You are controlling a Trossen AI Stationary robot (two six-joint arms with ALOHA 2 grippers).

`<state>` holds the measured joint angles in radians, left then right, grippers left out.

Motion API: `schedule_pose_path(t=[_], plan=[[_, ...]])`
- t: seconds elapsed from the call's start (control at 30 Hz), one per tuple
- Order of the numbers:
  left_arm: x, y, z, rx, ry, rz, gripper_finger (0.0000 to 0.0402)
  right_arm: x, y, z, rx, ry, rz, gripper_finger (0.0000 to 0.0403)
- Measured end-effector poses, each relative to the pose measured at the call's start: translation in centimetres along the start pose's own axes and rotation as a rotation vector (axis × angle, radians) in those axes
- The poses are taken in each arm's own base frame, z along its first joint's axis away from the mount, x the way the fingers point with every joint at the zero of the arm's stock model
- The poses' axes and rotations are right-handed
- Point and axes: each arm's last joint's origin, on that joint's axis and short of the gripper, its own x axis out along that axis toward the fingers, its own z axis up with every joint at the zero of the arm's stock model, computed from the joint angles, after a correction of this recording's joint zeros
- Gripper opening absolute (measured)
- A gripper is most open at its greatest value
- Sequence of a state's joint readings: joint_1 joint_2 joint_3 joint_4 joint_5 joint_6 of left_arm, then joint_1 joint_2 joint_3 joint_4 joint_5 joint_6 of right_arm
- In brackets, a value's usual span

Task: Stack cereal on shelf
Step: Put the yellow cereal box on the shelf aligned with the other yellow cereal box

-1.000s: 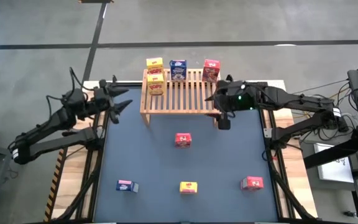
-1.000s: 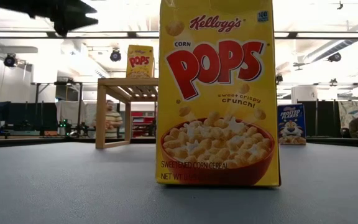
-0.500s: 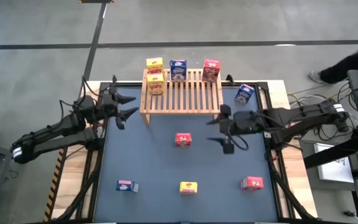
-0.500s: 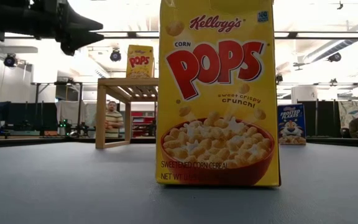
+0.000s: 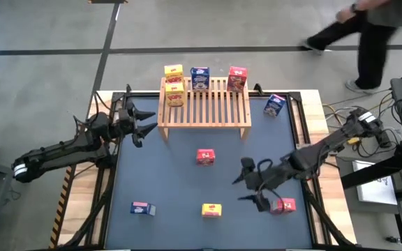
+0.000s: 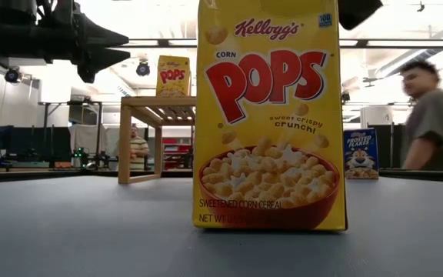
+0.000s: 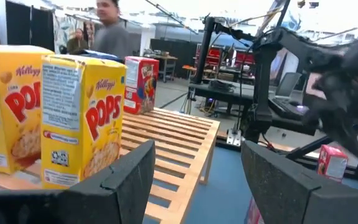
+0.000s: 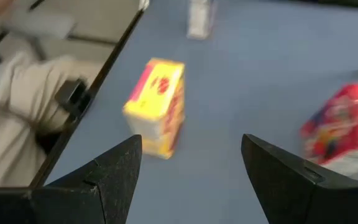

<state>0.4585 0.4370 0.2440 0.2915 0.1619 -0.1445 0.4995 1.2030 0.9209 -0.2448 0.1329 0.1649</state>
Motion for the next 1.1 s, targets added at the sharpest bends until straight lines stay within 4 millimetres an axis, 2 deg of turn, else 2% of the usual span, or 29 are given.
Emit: schedule_pose_path(t=[0.27, 0.4, 0.6, 0.73, 0.9, 1.1], plan=[[0.1, -1.0, 0.4, 0.031, -0.044, -0.099, 0.0223, 5.1, 1.1, -0.6, -0.005, 0.111, 0.007, 0.0265], [0.1, -2.0, 0.2, 0.052, -0.052, -0.123, 0.0223, 6.3, 1.5, -0.3, 0.024, 0.211, 0.001, 0.0265], [0.0, -3.0, -1.2, 0.072, -0.02, -0.092, 0.0223, 7.5, 3.5, 0.0, 0.019, 0.249, 0.011, 0.0265], [-0.3, -3.4, -2.7, 0.048, 0.008, -0.095, 0.0223, 7.7, 4.7, -0.5, -0.019, 0.249, -0.023, 0.0265], [-0.7, -3.7, -4.2, 0.026, -0.036, -0.125, 0.0223, 7.6, 5.3, -1.3, 0.033, 0.19, -0.022, 0.0265], [-1.1, -3.6, -5.0, 0.023, -0.09, -0.125, 0.0223, 7.8, 5.2, -1.9, 0.066, 0.126, -0.016, 0.0265]])
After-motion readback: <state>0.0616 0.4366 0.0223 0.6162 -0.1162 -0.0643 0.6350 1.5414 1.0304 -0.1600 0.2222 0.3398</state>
